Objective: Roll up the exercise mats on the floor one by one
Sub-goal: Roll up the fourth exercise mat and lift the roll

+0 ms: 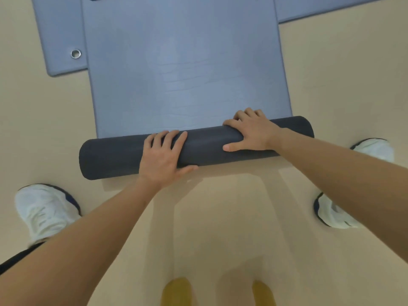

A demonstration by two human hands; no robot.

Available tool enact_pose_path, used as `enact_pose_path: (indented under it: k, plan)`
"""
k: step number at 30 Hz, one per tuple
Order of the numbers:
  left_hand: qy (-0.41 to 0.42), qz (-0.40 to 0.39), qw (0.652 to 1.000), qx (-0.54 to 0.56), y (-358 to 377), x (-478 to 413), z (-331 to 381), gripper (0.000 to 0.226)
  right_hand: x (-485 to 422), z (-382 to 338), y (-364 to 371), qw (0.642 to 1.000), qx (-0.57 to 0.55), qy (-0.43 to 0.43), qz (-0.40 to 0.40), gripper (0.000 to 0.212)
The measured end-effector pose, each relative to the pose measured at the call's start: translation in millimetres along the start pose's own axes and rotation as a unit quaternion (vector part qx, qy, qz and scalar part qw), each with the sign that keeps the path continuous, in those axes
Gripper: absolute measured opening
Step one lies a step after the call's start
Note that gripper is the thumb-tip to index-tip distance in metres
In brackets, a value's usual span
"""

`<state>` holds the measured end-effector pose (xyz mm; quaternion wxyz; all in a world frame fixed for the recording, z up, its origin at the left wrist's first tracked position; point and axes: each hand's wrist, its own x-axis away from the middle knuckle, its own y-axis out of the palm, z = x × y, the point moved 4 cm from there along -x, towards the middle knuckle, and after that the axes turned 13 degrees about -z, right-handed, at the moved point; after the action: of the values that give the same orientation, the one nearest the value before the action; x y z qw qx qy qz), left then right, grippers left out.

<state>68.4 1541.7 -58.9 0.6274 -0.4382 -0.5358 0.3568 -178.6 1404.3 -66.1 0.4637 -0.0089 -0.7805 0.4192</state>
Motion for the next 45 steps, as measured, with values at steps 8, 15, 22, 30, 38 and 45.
enact_pose_path:
  k: [8,15,22,30,38,45]
  plan:
    - [0.000,-0.078,0.994,0.080,-29.8,-42.8,-29.8,0.097,30.4,-29.1,6.8,0.947,0.070,0.027,0.311,0.084]
    - [-0.008,-0.181,0.973,0.142,-52.4,-86.6,-54.4,0.096,3.8,-14.5,-23.8,0.978,0.083,0.079,0.176,0.100]
    - [0.016,0.119,0.992,0.046,-85.7,-68.9,-25.8,0.061,-44.8,26.1,-87.3,0.999,-0.017,0.040,0.032,0.099]
    - [-0.047,-0.036,0.997,-0.041,-45.2,-78.1,-35.1,0.115,-46.4,27.9,-108.9,0.984,0.036,0.108,0.138,0.093]
    - [-0.056,-0.069,0.996,-0.019,-53.3,-121.8,-52.7,0.128,-27.4,35.4,-58.0,0.973,0.122,0.040,0.190,0.116]
    - [-0.026,-0.101,0.994,-0.011,-74.6,-150.4,-59.6,0.115,-44.1,42.4,-83.8,0.982,0.101,0.050,0.154,0.113]
